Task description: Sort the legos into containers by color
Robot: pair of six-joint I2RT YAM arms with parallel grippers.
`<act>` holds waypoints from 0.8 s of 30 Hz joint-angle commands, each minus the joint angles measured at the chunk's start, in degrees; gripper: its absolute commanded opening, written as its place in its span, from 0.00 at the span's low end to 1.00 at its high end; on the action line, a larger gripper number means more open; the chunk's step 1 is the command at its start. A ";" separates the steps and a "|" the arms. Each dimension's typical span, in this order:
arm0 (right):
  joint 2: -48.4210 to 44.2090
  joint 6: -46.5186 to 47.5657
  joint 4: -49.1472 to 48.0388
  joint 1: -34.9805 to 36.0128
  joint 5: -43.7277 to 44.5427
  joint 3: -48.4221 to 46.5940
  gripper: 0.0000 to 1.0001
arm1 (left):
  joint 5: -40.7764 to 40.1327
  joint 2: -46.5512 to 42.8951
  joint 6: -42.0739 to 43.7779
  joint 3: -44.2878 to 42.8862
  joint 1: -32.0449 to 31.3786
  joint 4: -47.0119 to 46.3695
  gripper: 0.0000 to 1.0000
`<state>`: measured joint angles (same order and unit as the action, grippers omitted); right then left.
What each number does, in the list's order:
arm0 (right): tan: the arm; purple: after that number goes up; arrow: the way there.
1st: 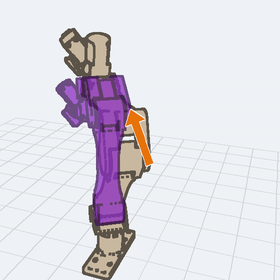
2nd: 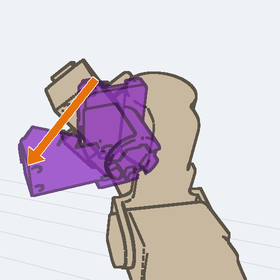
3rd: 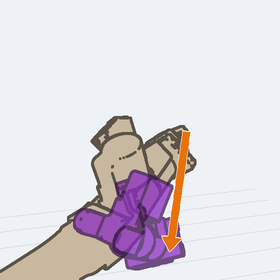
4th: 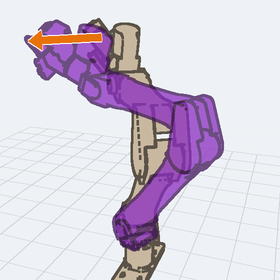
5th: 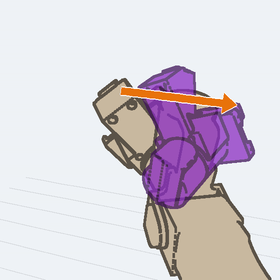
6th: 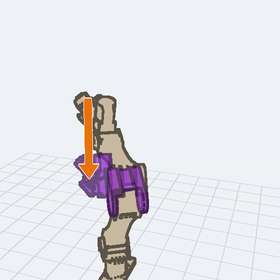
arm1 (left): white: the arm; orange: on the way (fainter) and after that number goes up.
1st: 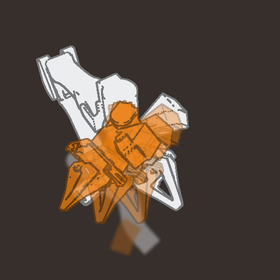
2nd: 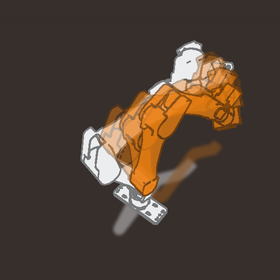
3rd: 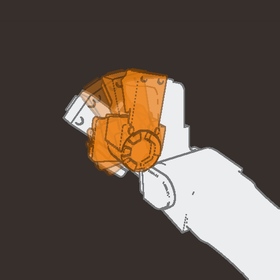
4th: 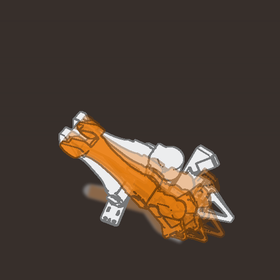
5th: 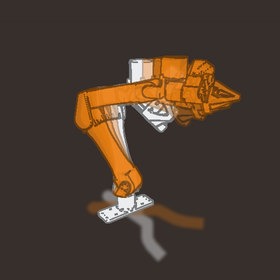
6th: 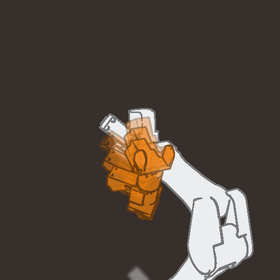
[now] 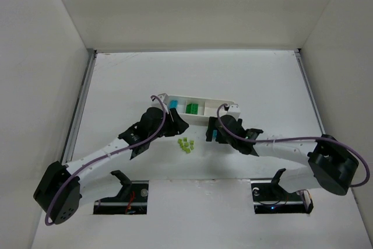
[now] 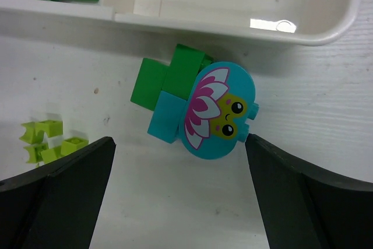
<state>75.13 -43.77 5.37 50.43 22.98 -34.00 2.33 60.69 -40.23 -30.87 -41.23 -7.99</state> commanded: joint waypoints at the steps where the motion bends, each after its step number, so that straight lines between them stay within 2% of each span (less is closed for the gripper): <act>1: 1.94 -0.26 0.44 1.20 3.21 -4.05 1.00 | 1.63 -2.41 -0.56 1.16 0.85 -3.09 0.43; 9: 9.23 0.17 3.51 1.29 5.67 -8.97 1.00 | 3.12 -3.12 -0.64 2.31 2.60 -3.17 0.44; 24: 17.76 0.00 2.98 1.29 9.44 -12.76 1.00 | 7.08 -3.65 -1.61 3.36 5.68 -3.35 0.46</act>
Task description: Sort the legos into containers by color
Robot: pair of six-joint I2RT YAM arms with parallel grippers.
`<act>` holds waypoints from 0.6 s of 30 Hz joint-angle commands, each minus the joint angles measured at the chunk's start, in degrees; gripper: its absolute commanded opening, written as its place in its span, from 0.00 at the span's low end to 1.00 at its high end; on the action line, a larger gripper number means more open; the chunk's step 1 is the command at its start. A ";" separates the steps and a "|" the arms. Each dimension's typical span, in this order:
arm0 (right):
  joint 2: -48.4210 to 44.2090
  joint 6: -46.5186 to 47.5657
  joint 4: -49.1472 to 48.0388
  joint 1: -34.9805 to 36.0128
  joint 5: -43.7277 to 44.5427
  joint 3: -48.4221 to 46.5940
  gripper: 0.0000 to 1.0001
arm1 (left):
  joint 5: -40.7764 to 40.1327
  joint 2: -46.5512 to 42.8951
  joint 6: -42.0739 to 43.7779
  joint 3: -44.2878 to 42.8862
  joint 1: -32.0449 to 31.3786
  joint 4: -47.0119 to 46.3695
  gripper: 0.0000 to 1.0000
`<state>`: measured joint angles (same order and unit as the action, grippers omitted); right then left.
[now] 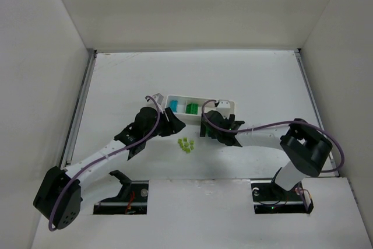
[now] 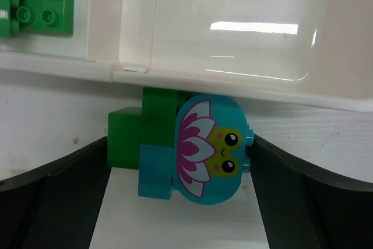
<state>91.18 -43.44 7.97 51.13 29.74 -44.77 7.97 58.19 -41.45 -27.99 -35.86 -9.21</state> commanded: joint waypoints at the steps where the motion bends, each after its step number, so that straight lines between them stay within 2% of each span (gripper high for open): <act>1: 2.25 -0.50 0.38 0.59 3.22 -2.16 1.00 | 1.44 -1.07 -0.38 0.48 0.22 -2.13 0.46; 3: 3.21 -0.59 0.03 0.59 3.57 -2.60 1.00 | 1.35 -0.98 -0.38 0.48 0.04 -2.30 0.46; 5: 3.74 -0.59 0.03 0.59 4.36 -2.95 0.95 | 1.17 -1.15 -0.38 0.48 -0.05 -2.21 0.46; 8: 3.75 -0.50 0.56 0.67 6.56 -3.13 0.80 | 1.17 -1.42 -0.38 0.74 0.22 -2.04 0.46; 14: -6.60 -0.07 -0.06 3.49 3.23 0.03 0.78 | 2.57 -2.47 -2.31 1.36 1.27 -1.42 0.52; 18: -14.52 2.92 -2.16 3.84 -2.74 1.62 0.78 | 8.28 -2.30 -6.00 1.44 2.06 -3.17 0.56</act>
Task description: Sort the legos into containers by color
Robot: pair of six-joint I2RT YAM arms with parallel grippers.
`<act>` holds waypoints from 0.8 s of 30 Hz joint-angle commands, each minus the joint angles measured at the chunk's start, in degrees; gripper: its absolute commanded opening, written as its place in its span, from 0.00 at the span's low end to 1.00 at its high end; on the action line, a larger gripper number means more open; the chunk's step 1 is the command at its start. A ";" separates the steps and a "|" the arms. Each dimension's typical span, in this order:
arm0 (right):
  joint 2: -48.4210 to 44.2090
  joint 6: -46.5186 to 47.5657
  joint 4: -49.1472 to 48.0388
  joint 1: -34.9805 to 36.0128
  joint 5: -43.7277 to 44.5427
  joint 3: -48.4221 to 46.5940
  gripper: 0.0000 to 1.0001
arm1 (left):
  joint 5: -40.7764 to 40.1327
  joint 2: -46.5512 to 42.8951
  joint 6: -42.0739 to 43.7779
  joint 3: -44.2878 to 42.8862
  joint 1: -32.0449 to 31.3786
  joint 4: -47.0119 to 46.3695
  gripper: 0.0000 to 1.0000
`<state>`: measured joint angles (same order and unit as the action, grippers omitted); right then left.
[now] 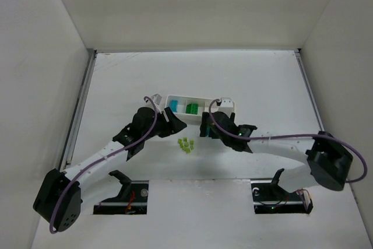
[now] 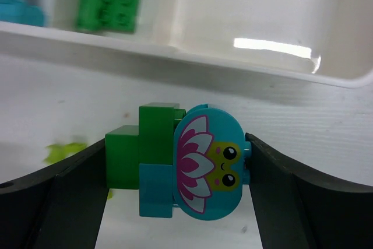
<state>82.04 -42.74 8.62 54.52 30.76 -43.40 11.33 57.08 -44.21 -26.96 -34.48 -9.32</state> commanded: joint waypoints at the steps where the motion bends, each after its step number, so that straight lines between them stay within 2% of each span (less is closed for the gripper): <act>1: -6.79 2.92 -3.87 0.54 -5.78 0.68 0.78 | 6.41 -1.18 -4.21 0.68 0.95 -3.85 0.57; 6: -8.65 4.59 -7.56 0.45 -13.08 2.35 0.78 | 11.69 -1.53 -10.19 1.82 2.27 -8.25 0.60; 11: -8.65 5.74 -9.85 0.80 -16.70 3.41 0.78 | 15.47 -1.36 -15.12 2.96 3.06 -11.94 0.61; 24: -7.42 7.06 -10.91 3.35 -20.22 1.48 0.79 | 14.07 4.27 -14.24 2.62 1.22 -12.30 0.61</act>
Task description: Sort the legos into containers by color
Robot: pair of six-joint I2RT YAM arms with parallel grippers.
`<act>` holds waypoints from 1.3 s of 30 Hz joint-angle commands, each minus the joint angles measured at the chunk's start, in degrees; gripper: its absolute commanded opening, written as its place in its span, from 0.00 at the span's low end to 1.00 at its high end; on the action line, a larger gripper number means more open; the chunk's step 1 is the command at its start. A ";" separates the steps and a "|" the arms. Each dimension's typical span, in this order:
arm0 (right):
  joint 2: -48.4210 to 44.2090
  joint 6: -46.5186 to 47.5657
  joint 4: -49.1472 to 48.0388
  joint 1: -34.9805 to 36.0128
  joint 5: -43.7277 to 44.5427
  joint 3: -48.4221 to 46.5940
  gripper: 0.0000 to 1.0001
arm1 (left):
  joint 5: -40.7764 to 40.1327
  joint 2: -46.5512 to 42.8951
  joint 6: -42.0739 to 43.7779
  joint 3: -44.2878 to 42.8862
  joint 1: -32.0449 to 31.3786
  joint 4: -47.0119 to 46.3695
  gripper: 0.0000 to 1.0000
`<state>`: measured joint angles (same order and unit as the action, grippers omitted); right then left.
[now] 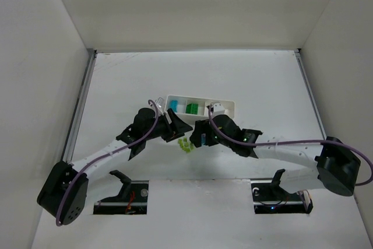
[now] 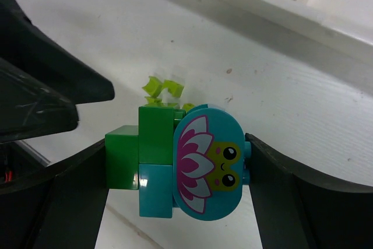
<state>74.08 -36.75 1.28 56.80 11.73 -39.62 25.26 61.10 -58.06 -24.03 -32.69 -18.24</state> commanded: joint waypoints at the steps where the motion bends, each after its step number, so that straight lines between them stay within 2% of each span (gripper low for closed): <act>1: 0.71 1.07 -3.56 1.51 -1.18 -2.57 0.79 | -0.03 0.59 -0.30 -0.40 -0.75 -3.47 0.61; 14: 1.15 1.42 -7.25 3.01 -2.94 -2.92 0.79 | -0.03 5.69 0.14 -1.81 -4.01 -4.79 0.59; 20: 0.71 1.68 -8.57 3.01 -3.55 -2.66 0.79 | 1.02 6.57 -0.47 -2.86 -4.71 -5.66 0.53; 27: 1.41 1.95 -10.94 3.01 -4.78 -2.48 0.79 | 3.04 7.10 -1.44 -3.92 -6.02 -5.93 0.51; 33: 1.24 1.95 -12.35 3.01 -5.14 -2.13 0.79 | 4.10 7.80 -1.53 -4.36 -6.82 -5.93 0.37; 36: 0.45 1.95 -12.44 2.84 -5.13 -1.87 0.79 | 4.63 8.42 -1.53 -4.53 -6.91 -5.93 0.35; 39: -0.17 2.03 -12.62 2.66 -5.05 -1.69 0.79 | 4.98 8.86 -1.26 -5.06 -7.34 -5.93 0.28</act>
<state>75.72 -34.87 -3.77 59.31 7.01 -40.01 25.12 69.69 -59.07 -26.06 -37.82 -21.23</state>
